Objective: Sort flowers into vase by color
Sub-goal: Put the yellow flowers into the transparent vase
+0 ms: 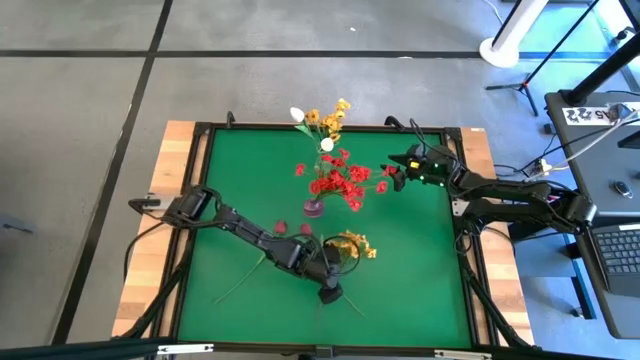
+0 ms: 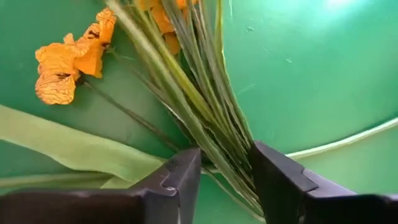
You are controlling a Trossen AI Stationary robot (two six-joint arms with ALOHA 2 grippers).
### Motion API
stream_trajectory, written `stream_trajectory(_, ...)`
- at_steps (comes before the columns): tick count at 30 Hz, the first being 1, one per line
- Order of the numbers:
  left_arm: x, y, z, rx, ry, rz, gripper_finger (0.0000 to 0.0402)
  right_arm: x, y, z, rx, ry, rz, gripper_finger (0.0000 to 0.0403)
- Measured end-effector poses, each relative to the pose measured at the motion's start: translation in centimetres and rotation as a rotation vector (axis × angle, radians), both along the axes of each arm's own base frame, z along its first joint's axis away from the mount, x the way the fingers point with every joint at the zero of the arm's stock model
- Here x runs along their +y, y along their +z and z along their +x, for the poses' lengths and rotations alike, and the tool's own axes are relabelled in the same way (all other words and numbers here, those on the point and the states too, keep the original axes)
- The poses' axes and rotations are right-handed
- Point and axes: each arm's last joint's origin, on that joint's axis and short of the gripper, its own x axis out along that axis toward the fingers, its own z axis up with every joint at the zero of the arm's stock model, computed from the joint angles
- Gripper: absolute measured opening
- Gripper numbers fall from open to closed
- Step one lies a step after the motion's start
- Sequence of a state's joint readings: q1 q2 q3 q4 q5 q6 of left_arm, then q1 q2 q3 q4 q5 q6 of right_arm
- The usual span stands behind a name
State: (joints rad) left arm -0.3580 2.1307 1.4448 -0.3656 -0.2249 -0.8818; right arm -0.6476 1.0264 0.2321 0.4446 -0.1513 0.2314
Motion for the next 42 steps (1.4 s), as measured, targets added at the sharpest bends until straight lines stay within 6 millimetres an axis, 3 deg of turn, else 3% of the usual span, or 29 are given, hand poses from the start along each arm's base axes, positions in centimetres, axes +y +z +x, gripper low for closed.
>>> stream_trajectory(3,0.0,0.0,0.0,-0.006,0.008,0.006,0.0098,0.0,0.0,0.0,0.0,0.0,0.0,0.0256)
stream_trajectory(7,0.0,0.1,0.1,-0.019,0.017,0.011,0.002,0.0,0.0,0.0,0.0,0.0,-0.001,0.0256)
stream_trajectory(11,-0.1,1.5,0.4,-0.039,-0.023,0.03,0.0005,0.0,0.0,0.0,0.0,0.0,0.0,0.0256)
stream_trajectory(15,-0.5,6.7,0.1,-0.101,-0.078,0.083,0.0003,0.0,0.0,0.0,0.001,0.0,-0.001,0.0256)
stream_trajectory(19,-1.1,12.9,-1.9,-0.16,-0.076,0.212,0.0002,0.0,0.0,0.0,0.002,0.0,-0.001,0.0256)
stream_trajectory(24,-2.3,21.0,-6.6,-0.354,-0.04,0.37,0.0001,0.0,0.0,0.0,0.001,0.0,-0.002,0.0256)
stream_trajectory(27,-2.8,24.6,-10.0,-0.467,0.003,0.51,0.0001,0.0,0.0,0.0,0.002,-0.001,-0.003,0.0256)
stream_trajectory(31,-3.1,28.0,-13.9,-0.56,0.08,0.705,0.0001,0.0,0.0,0.0,0.0,-0.001,-0.003,0.0256)
stream_trajectory(34,-2.6,29.5,-15.5,-0.584,0.129,0.792,0.0,0.0,0.0,0.0,-0.001,-0.001,-0.004,0.0256)
stream_trajectory(38,-1.6,30.3,-15.8,-0.564,0.158,0.876,0.0,0.1,0.3,0.1,-0.04,0.026,0.014,0.0256)
stream_trajectory(42,0.5,31.3,-14.8,-0.529,0.198,0.944,0.0,0.5,1.9,0.3,-0.182,0.186,-0.024,0.0256)
